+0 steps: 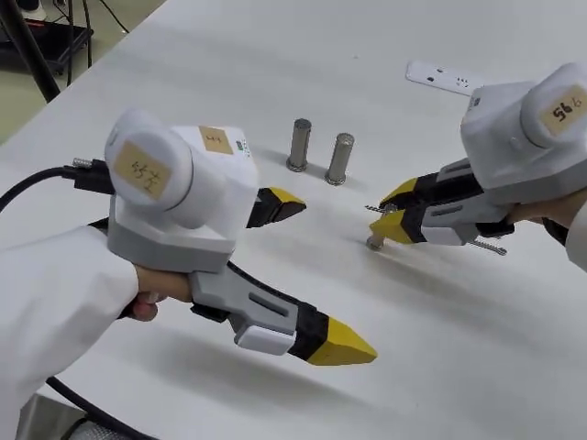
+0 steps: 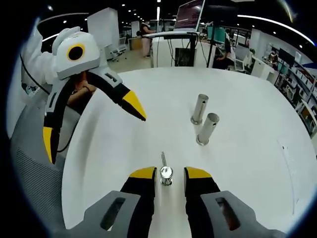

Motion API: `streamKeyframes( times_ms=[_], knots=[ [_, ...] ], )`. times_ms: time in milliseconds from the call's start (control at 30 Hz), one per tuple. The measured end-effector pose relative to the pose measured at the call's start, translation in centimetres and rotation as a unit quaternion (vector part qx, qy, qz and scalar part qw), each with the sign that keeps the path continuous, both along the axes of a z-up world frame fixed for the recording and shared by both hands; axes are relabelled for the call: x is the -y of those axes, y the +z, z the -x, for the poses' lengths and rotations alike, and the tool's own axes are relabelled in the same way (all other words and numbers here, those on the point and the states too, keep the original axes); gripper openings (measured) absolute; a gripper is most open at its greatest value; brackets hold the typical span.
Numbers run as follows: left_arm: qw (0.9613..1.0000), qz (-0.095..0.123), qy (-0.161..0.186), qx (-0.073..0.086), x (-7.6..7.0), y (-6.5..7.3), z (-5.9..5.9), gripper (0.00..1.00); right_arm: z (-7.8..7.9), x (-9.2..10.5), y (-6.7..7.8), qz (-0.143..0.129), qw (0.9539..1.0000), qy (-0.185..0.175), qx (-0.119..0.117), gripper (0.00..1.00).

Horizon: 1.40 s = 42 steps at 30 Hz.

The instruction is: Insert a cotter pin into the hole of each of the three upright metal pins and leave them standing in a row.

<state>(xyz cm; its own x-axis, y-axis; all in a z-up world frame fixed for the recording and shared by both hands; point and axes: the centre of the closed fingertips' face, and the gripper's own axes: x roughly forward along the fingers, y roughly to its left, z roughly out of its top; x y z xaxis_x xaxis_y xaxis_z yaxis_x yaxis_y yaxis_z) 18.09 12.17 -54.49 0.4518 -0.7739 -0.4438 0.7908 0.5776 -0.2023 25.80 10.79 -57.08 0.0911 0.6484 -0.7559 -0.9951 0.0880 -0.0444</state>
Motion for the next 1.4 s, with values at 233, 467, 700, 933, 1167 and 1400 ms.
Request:
streamKeyframes(
  times_ms=[233, 467, 700, 933, 1167, 1400],
  knots=[
    [0.9998, -0.009, 0.017, 0.006, -0.6, 1.0, -0.4, 0.99, -0.1, 1.1, 1.4, -0.015, 0.9998, -0.013, 0.007, 0.34],
    [0.9991, 0.004, 0.038, 0.016, -1.2, 2.6, -1.0, 0.99, 0.2, 2.3, 4.2, -0.055, 0.9967, -0.057, 0.018, 0.44],
    [0.9974, 0.017, 0.065, 0.027, -2.2, 4.1, -1.2, 0.99, 1.1, 4.6, 5.7, -0.079, 0.9911, -0.106, 0.018, 0.55],
    [0.9955, 0.020, 0.085, 0.035, -2.9, 5.0, -1.0, 0.99, 2.1, 6.4, 7.4, -0.117, 0.9806, -0.156, 0.019, 0.58],
    [0.9936, 0.035, 0.100, 0.040, -2.6, 5.9, -0.7, 0.99, 3.4, 8.3, 7.4, -0.126, 0.9711, -0.203, 0.010, 0.73],
    [0.9923, 0.054, 0.105, 0.037, -1.8, 6.1, -0.2, 0.99, 4.7, 9.9, 7.2, -0.142, 0.9569, -0.253, -0.012, 0.78]
  ],
)
